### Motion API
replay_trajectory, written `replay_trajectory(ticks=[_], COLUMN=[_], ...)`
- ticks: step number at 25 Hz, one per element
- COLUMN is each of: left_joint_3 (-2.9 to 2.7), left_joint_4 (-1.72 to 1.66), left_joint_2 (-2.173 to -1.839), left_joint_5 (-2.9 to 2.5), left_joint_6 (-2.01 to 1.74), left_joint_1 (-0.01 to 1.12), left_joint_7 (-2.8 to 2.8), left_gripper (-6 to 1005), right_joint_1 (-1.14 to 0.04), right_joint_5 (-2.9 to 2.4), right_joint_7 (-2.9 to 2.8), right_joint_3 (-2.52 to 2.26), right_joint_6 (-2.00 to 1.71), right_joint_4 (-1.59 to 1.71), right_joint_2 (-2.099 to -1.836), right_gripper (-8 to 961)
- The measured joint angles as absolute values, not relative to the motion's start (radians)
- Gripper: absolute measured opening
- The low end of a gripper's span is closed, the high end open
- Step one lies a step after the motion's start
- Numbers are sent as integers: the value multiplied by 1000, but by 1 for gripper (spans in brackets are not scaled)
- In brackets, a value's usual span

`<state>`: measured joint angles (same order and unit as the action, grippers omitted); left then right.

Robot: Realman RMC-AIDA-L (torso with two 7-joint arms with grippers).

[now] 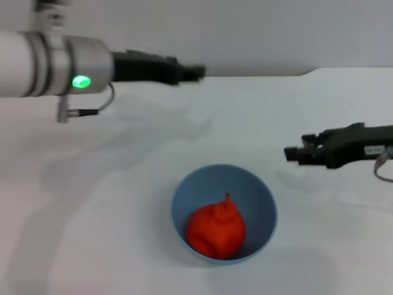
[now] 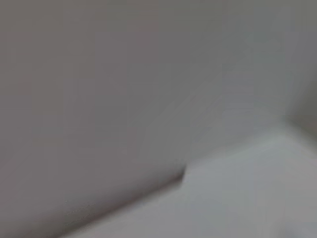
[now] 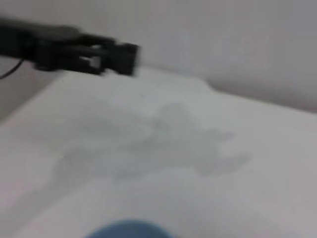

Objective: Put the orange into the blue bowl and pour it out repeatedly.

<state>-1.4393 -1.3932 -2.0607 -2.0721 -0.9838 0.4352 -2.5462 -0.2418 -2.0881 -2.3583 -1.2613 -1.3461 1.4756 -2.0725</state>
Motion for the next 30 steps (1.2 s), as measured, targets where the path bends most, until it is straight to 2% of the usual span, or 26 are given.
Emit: replay_trajectory(ticks=[4,7,13,22,30], left_joint_3=[-1317,-1221,-1032,-1010,-1069], left_joint_4=[-1342,-1243,-985,-694,-462], left_joint_2=[-2060,-2059,-2060,-2075,-2078], left_joint_5=[-1750,-1523,-1226,-778,-608], left_joint_6=[-975,-1018,-1157,-1235,-1371], left_joint_1=[330,266,204,112,108], left_joint_7=[-2353,-2185,-1900,-1080,-400], left_gripper=[592,593,593,592,593], right_joint_1=[-238,-239,-241,-211,-202], right_joint_5=[-1872,-1566,-1078,-1016,-1011], right_joint_7=[-2256,-2134,-1792,-1342,-725], right_joint_3=[-1124,-975,-728,-534,-345], right_joint_6=[-1335,-1360,-1528,-1556,-1597], right_joint_4=[1330,1103,603,328,55], right_joint_2=[-2073,-2070,-2067,-2074,-2079], right_gripper=[509,509,509,509,509])
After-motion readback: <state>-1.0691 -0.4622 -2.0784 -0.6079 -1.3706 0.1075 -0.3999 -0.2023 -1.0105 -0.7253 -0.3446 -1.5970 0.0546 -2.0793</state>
